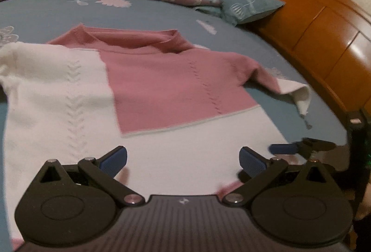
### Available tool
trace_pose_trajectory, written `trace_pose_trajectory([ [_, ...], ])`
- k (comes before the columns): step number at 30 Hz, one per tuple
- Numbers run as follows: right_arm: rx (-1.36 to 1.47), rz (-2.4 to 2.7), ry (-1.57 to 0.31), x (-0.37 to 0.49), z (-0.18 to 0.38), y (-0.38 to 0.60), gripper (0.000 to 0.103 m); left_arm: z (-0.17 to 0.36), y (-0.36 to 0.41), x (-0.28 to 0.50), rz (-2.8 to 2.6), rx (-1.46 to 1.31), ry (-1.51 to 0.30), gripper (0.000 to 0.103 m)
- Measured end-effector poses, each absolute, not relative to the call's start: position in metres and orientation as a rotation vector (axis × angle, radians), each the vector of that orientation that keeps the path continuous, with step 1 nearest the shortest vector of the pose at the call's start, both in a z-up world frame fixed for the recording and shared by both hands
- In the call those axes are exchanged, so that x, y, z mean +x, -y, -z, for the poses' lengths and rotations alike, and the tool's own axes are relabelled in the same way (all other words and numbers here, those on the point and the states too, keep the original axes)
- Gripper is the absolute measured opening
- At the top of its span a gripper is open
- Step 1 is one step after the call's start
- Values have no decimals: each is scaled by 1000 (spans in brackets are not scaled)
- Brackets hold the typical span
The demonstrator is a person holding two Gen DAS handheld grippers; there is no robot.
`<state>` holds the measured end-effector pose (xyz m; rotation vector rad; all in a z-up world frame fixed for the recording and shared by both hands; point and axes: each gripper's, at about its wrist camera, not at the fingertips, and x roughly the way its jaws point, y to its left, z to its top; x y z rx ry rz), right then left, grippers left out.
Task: Fold clothes
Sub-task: 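Move the right gripper over the collar to the pink sleeve, then grasp the pink sleeve fabric with the right gripper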
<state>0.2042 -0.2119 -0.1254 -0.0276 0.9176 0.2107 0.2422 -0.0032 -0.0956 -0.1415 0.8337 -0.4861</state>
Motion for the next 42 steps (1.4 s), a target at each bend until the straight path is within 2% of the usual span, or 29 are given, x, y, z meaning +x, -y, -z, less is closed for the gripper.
trace_pose_trajectory([
  [4, -15, -229, -895, 210, 113, 217, 103, 85, -1, 256, 504, -165, -813, 102],
  [12, -162, -260, -776, 267, 56, 225, 98, 131, 2, 278, 483, -114, -891, 102],
  [14, -225, -256, -747, 289, 41, 221, 84, 134, -1, 280, 504, -115, -869, 102],
  [19, -387, -281, -706, 349, 27, 199, 65, 142, -19, 286, 570, -202, -817, 102],
  [24, -592, -340, -743, 409, 56, 167, 60, 143, -27, 288, 603, -243, -800, 102],
  [27, -690, -384, -782, 444, 78, 156, 53, 145, -25, 287, 621, -219, -776, 102],
  [28, -714, -392, -801, 456, 86, 153, 46, 146, -25, 286, 628, -211, -764, 102],
  [34, -760, -483, -882, 497, 112, 151, 45, 148, -29, 287, 665, -213, -741, 102],
  [36, -731, -522, -916, 504, 116, 152, 37, 148, -31, 288, 675, -225, -739, 102],
  [37, -708, -543, -934, 507, 118, 153, 26, 149, -33, 288, 680, -234, -738, 102],
  [38, -689, -551, -945, 508, 119, 154, 19, 149, -34, 288, 684, -244, -737, 102],
  [42, -687, -546, -922, 503, 121, 151, 15, 149, -35, 287, 685, -251, -736, 102],
])
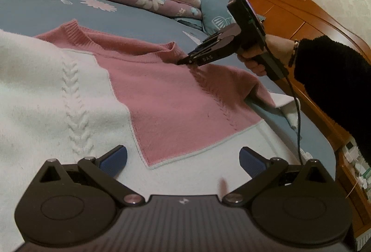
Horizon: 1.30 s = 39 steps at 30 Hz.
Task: Fold clothes
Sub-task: 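Grasp the pink sleeve fabric with the right gripper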
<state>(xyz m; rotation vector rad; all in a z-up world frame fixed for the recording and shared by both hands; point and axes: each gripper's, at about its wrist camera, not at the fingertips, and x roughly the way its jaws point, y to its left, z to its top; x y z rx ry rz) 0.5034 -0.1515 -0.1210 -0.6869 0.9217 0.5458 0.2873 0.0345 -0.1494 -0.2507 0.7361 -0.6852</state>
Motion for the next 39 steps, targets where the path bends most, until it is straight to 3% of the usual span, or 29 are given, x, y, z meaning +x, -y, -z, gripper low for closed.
trace_pose_trajectory([
  [11, -762, -439, -800, 510, 108, 134, 14, 150, -30, 284, 681, -205, -725, 102],
  [17, -915, -412, -725, 511, 122, 112, 15, 150, -31, 283, 685, -207, -720, 102],
  [20, -906, -393, -776, 515, 137, 115, 17, 150, -30, 282, 684, -201, -716, 102],
  [27, -582, -370, -713, 513, 76, 173, 33, 150, -31, 282, 686, -210, -716, 102],
  [30, -563, -275, -730, 504, 64, 211, 33, 150, -30, 282, 684, -204, -716, 102],
  [39, -465, -277, -867, 429, 98, 272, 33, 150, -26, 281, 678, -176, -712, 102],
])
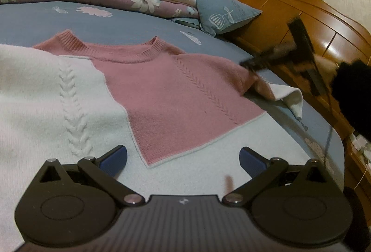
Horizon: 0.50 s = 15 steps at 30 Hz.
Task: Fold clothes
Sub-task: 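Grasp the pink sleeve fabric with the right gripper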
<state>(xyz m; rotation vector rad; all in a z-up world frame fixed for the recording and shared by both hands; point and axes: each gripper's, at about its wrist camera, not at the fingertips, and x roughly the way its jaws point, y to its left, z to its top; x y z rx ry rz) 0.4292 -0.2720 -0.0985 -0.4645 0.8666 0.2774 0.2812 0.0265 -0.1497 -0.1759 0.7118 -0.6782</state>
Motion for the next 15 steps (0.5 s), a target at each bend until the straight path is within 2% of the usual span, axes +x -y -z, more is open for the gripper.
trace_pose_trajectory([
  [5, -552, -281, -859, 389, 111, 259, 32, 150, -26, 282, 679, -178, -711, 102],
  [10, -584, -295, -833, 403, 94, 257, 33, 151, -27, 282, 681, -182, -710, 102],
  [12, -555, -291, -796, 416, 79, 258, 37, 150, -27, 283, 681, -182, -710, 102],
  [14, -481, -273, -755, 433, 66, 261, 48, 150, -27, 282, 682, -182, -710, 102],
  [15, -448, -273, -754, 442, 65, 262, 48, 150, -27, 282, 682, -181, -709, 102],
])
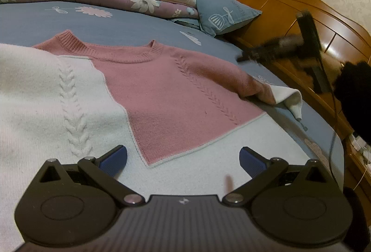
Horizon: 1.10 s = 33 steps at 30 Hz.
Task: Fold clothes
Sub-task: 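Grasp the pink sleeve fabric with the right gripper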
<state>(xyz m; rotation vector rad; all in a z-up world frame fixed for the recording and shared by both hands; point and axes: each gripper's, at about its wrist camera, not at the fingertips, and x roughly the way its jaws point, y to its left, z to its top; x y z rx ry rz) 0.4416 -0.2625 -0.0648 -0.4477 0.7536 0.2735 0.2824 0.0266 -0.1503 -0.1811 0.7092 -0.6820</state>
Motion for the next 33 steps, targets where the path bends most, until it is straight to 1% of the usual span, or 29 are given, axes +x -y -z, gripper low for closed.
trace_pose_trajectory([
  [3, -479, -243, -785, 451, 72, 260, 48, 151, -28, 282, 685, -186, -709, 102],
  [6, -480, -221, -782, 434, 73, 276, 48, 151, -29, 283, 688, -192, -709, 102],
  [9, -415, -168, -817, 407, 75, 306, 51, 150, -29, 283, 688, -188, -709, 102],
  [12, -297, -99, -848, 395, 76, 343, 51, 150, -27, 282, 685, -175, -706, 102],
  [16, -186, -74, -812, 405, 73, 364, 50, 150, -27, 282, 685, -172, -705, 102],
  [18, -232, -156, -824, 419, 80, 354, 50, 151, -28, 283, 689, -181, -705, 102],
  [19, -259, -200, -831, 426, 84, 348, 50, 151, -29, 284, 691, -186, -705, 102],
  [22, -346, -270, -881, 443, 101, 328, 61, 151, -30, 284, 694, -196, -704, 102],
  [24, -329, -309, -951, 454, 113, 324, 60, 152, -31, 284, 695, -198, -703, 102],
  [25, -304, -319, -990, 458, 118, 324, 59, 152, -31, 284, 696, -200, -703, 102],
  [26, -282, -322, -993, 457, 118, 325, 48, 152, -31, 284, 696, -201, -703, 102],
  [27, -262, -349, -984, 452, 116, 325, 34, 152, -31, 284, 697, -202, -702, 102],
  [28, -275, -355, -964, 446, 113, 323, 14, 152, -31, 284, 697, -204, -702, 102],
  [33, -336, -373, -874, 414, 91, 309, 11, 152, -31, 283, 695, -203, -701, 102],
])
